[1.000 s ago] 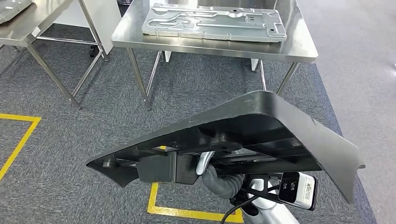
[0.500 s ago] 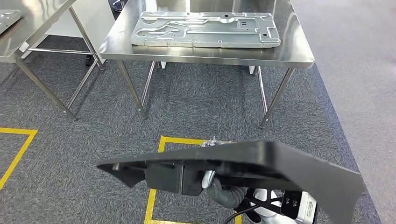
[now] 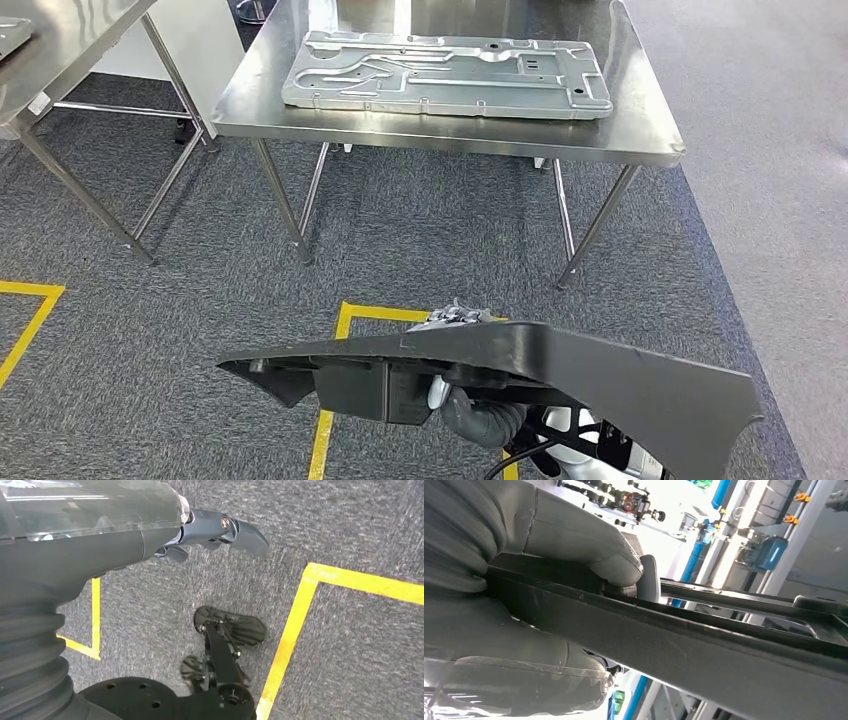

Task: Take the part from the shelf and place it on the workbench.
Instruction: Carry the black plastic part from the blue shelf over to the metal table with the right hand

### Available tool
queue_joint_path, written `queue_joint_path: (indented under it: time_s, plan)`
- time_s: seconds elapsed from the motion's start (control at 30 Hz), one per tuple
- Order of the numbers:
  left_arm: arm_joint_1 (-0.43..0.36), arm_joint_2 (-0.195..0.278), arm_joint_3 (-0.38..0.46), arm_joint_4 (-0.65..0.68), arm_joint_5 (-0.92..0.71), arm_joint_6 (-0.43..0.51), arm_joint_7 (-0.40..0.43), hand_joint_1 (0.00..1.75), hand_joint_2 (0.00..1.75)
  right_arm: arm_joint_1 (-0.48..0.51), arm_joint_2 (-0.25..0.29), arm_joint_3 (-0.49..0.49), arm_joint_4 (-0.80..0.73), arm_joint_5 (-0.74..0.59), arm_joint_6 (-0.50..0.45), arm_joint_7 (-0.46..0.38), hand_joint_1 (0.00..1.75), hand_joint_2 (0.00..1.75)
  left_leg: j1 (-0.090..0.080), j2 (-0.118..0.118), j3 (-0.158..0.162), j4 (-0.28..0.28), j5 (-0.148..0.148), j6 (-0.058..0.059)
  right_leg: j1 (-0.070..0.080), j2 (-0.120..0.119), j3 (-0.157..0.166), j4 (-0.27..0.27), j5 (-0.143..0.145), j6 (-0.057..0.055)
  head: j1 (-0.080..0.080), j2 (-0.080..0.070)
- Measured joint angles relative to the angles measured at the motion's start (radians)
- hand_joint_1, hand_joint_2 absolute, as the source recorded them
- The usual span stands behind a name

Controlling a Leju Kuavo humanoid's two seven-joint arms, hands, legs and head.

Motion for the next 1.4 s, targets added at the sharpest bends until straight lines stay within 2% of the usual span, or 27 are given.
queue_joint_path:
  time_s: [0.07, 0.1, 0.17, 0.27, 0.33, 0.43, 0.47, 0.5, 0.53, 0.6, 0.63, 0.67, 0.73, 0.77, 0.83, 0.87, 0.93, 0.97, 1.0, 1.03, 1.1, 1.13, 1.2, 1.23, 1.3, 1.37, 1.4]
  plan:
    - [0.000, -0.001, 0.000, 0.000, 0.002, 0.000, 0.000, 0.00, 1.75, -0.001, 0.000, 0.000, 0.003, -0.001, 0.005, 0.000, 1.75, 1.75, 0.002, -0.002, 0.020, 0.000, -0.015, -0.006, -0.005, -0.004, 0.031, -0.117, 0.094, 0.002, 0.000, 0.000]
    - [0.000, -0.001, 0.001, 0.000, 0.002, 0.000, 0.000, 0.00, 1.75, -0.002, -0.001, 0.000, 0.004, -0.002, 0.007, 0.000, 1.75, 1.75, 0.002, -0.002, 0.029, 0.000, -0.022, -0.011, -0.005, -0.007, 0.052, -0.182, 0.129, 0.001, 0.000, 0.000]
    - [-0.001, -0.002, 0.001, 0.000, 0.004, -0.001, 0.000, 0.00, 1.75, -0.004, -0.001, 0.000, 0.007, -0.002, 0.008, 0.000, 1.75, 1.75, 0.002, -0.002, 0.036, -0.001, -0.033, -0.024, 0.001, -0.010, 0.075, -0.254, 0.154, -0.011, 0.000, 0.000]
    - [-0.001, -0.002, 0.001, 0.000, 0.004, -0.001, -0.001, 0.00, 1.75, -0.005, -0.002, 0.000, 0.009, -0.003, 0.008, 0.000, 1.75, 1.75, 0.003, -0.001, 0.045, 0.011, -0.039, -0.044, 0.004, -0.008, 0.088, -0.263, 0.151, -0.036, 0.000, 0.000]
    - [-0.003, -0.002, 0.001, 0.000, 0.004, -0.001, -0.001, 0.00, 1.75, -0.007, -0.001, 0.000, 0.009, -0.004, 0.009, 0.000, 1.75, 1.75, 0.005, -0.001, 0.026, 0.068, -0.061, -0.049, 0.002, -0.008, 0.109, -0.270, 0.145, -0.050, 0.000, 0.000]
    - [-0.002, -0.002, 0.001, 0.000, 0.004, -0.002, -0.002, 0.00, 1.75, -0.010, 0.000, 0.000, 0.011, -0.004, 0.009, 0.000, 1.75, 1.75, 0.006, -0.001, -0.085, 0.253, -0.137, -0.054, 0.007, -0.008, 0.125, -0.272, 0.131, -0.062, 0.000, 0.000]
    - [0.000, -0.002, 0.001, 0.000, 0.004, -0.002, -0.002, 0.00, 1.75, -0.009, -0.001, 0.000, 0.012, -0.004, 0.009, 0.000, 1.75, 1.75, 0.006, -0.001, -0.117, 0.291, -0.146, -0.055, 0.009, -0.006, 0.130, -0.272, 0.126, -0.063, 0.000, 0.000]
    - [0.001, -0.002, 0.001, 0.000, 0.004, -0.002, -0.002, 0.00, 1.75, -0.009, -0.001, 0.000, 0.014, -0.004, 0.010, 0.000, 1.75, 1.75, 0.006, -0.001, -0.133, 0.297, -0.134, -0.055, 0.011, -0.004, 0.136, -0.272, 0.121, -0.063, 0.000, 0.000]
    - [0.002, -0.002, 0.001, 0.000, 0.004, -0.002, -0.002, 0.00, 1.75, -0.008, -0.001, 0.000, 0.016, -0.004, 0.010, 0.000, 1.75, 1.75, 0.006, -0.001, -0.129, 0.260, -0.099, -0.053, 0.013, -0.002, 0.145, -0.272, 0.115, -0.063, 0.000, 0.000]
    - [0.002, -0.001, 0.002, 0.000, 0.004, -0.002, -0.002, 0.00, 1.75, -0.009, -0.001, 0.000, 0.018, -0.007, 0.011, 0.000, 1.75, 1.75, 0.004, -0.001, -0.085, 0.128, -0.009, -0.042, 0.016, 0.000, 0.164, -0.272, 0.101, -0.060, 0.000, 0.000]
    - [0.001, 0.000, 0.002, 0.000, 0.004, -0.002, -0.002, 0.00, 1.75, -0.009, -0.001, 0.000, 0.019, -0.009, 0.012, 0.001, 1.75, 1.75, 0.000, -0.003, -0.065, 0.072, 0.009, -0.037, 0.017, 0.002, 0.169, -0.272, 0.095, -0.055, 0.000, 0.000]
    - [0.001, 0.001, 0.002, 0.001, 0.003, -0.002, -0.002, 0.00, 1.75, -0.010, 0.000, 0.000, 0.020, -0.013, 0.014, 0.001, 1.75, 1.75, -0.003, -0.004, -0.053, 0.039, 0.016, -0.031, 0.017, 0.004, 0.171, -0.272, 0.091, -0.050, 0.000, 0.000]
    - [0.004, 0.001, 0.002, 0.001, 0.003, -0.003, -0.003, 0.00, 1.75, -0.010, 0.000, 0.000, 0.023, -0.023, 0.021, 0.001, 1.75, 1.75, -0.008, -0.004, -0.047, 0.022, 0.010, -0.021, 0.017, 0.010, 0.172, -0.268, 0.089, -0.037, 0.000, 0.000]
    - [0.006, 0.001, 0.002, 0.001, 0.003, -0.003, -0.003, 0.00, 1.75, -0.011, 0.000, 0.000, 0.024, -0.027, 0.025, 0.001, 1.75, 1.75, -0.007, -0.002, -0.040, 0.016, 0.019, -0.016, 0.017, 0.010, 0.173, -0.262, 0.089, -0.032, 0.000, 0.000]
    - [0.005, 0.000, 0.002, 0.001, 0.003, -0.003, -0.005, 0.00, 1.75, -0.013, -0.001, -0.002, 0.026, -0.032, 0.028, 0.001, 1.75, 1.75, -0.002, 0.002, -0.024, 0.006, 0.021, -0.007, 0.015, 0.007, 0.155, -0.218, 0.077, -0.022, 0.000, 0.000]
    - [0.003, 0.000, 0.002, 0.001, 0.003, -0.003, -0.006, 0.00, 1.75, -0.014, -0.001, -0.003, 0.027, -0.033, 0.028, 0.001, 1.75, 1.75, -0.001, 0.003, -0.017, 0.003, 0.019, -0.003, 0.013, 0.005, 0.129, -0.172, 0.058, -0.017, 0.000, 0.000]
    - [0.001, 0.000, 0.002, 0.001, 0.002, -0.003, -0.008, 0.00, 1.75, -0.015, -0.004, -0.006, 0.031, -0.030, 0.023, 0.000, 1.75, 1.75, -0.002, 0.003, -0.011, 0.002, 0.012, 0.002, 0.008, 0.002, 0.051, -0.048, 0.006, -0.006, 0.000, 0.000]
    - [0.002, 0.000, 0.002, 0.001, 0.001, -0.003, -0.008, 0.00, 1.75, -0.014, -0.006, -0.007, 0.035, -0.028, 0.020, 0.000, 1.75, 1.75, -0.002, 0.003, -0.007, 0.002, 0.008, 0.003, 0.005, 0.002, 0.016, -0.002, -0.009, -0.001, 0.000, 0.000]
    - [0.002, 0.000, 0.002, 0.001, 0.000, -0.003, -0.009, 0.00, 1.75, -0.014, -0.008, -0.008, 0.038, -0.026, 0.016, -0.001, 1.75, 1.75, -0.002, 0.003, -0.002, 0.002, 0.003, 0.002, 0.002, 0.001, -0.005, 0.014, -0.005, 0.001, 0.000, 0.000]
    - [0.003, 0.000, 0.002, 0.001, -0.002, -0.003, -0.009, 0.00, 1.75, -0.014, -0.010, -0.009, 0.041, -0.024, 0.013, -0.001, 1.75, 1.75, -0.002, 0.003, 0.004, 0.002, -0.002, 0.001, 0.000, -0.001, -0.007, -0.007, 0.020, 0.002, 0.000, 0.000]
    - [0.004, 0.000, 0.002, 0.001, -0.005, -0.003, -0.010, 0.00, 1.75, -0.015, -0.013, -0.010, 0.043, -0.022, 0.007, -0.002, 1.75, 1.75, -0.001, 0.002, 0.020, 0.001, -0.014, -0.004, -0.002, -0.006, 0.038, -0.137, 0.108, -0.003, 0.000, 0.000]
    - [0.003, 0.000, 0.002, 0.001, -0.006, -0.003, -0.010, 0.00, 1.75, -0.015, -0.014, -0.011, 0.044, -0.021, 0.004, -0.002, 1.75, 1.75, -0.002, 0.002, 0.028, 0.001, -0.019, -0.008, 0.000, -0.009, 0.061, -0.199, 0.132, -0.007, 0.000, 0.000]
    - [0.002, 0.000, 0.002, 0.001, -0.010, -0.004, -0.011, 0.00, 1.75, -0.016, -0.016, -0.013, 0.044, -0.021, -0.001, -0.002, 1.75, 1.75, -0.003, 0.003, 0.036, 0.001, -0.027, -0.020, 0.007, -0.012, 0.084, -0.260, 0.143, -0.020, 0.000, 0.000]
    - [0.002, 0.000, 0.002, 0.001, -0.011, -0.004, -0.011, 0.00, 1.75, -0.016, -0.017, -0.015, 0.044, -0.020, -0.003, -0.002, 1.75, 1.75, -0.004, 0.003, 0.039, 0.004, -0.027, -0.028, 0.009, -0.011, 0.085, -0.262, 0.138, -0.028, 0.000, 0.000]
    - [0.001, 0.001, 0.001, 0.001, -0.013, -0.004, -0.012, 0.00, 1.75, -0.016, -0.019, -0.017, 0.044, -0.020, -0.006, -0.002, 1.75, 1.75, -0.003, 0.005, 0.042, 0.021, -0.031, -0.042, 0.006, -0.008, 0.099, -0.268, 0.149, -0.043, 0.000, 0.000]
    - [-0.002, 0.002, 0.001, 0.001, -0.014, -0.004, -0.012, 0.00, 1.75, -0.019, -0.019, -0.017, 0.044, -0.020, -0.006, -0.003, 1.75, 1.75, 0.000, 0.005, 0.014, 0.087, -0.060, -0.047, 0.004, -0.007, 0.116, -0.272, 0.146, -0.054, -0.001, 0.000]
    - [-0.003, 0.002, 0.001, 0.001, -0.014, -0.005, -0.012, 0.00, 1.75, -0.021, -0.019, -0.017, 0.044, -0.021, -0.006, -0.003, 1.75, 1.75, 0.001, 0.005, -0.017, 0.147, -0.087, -0.049, 0.005, -0.008, 0.120, -0.273, 0.142, -0.058, -0.001, 0.000]
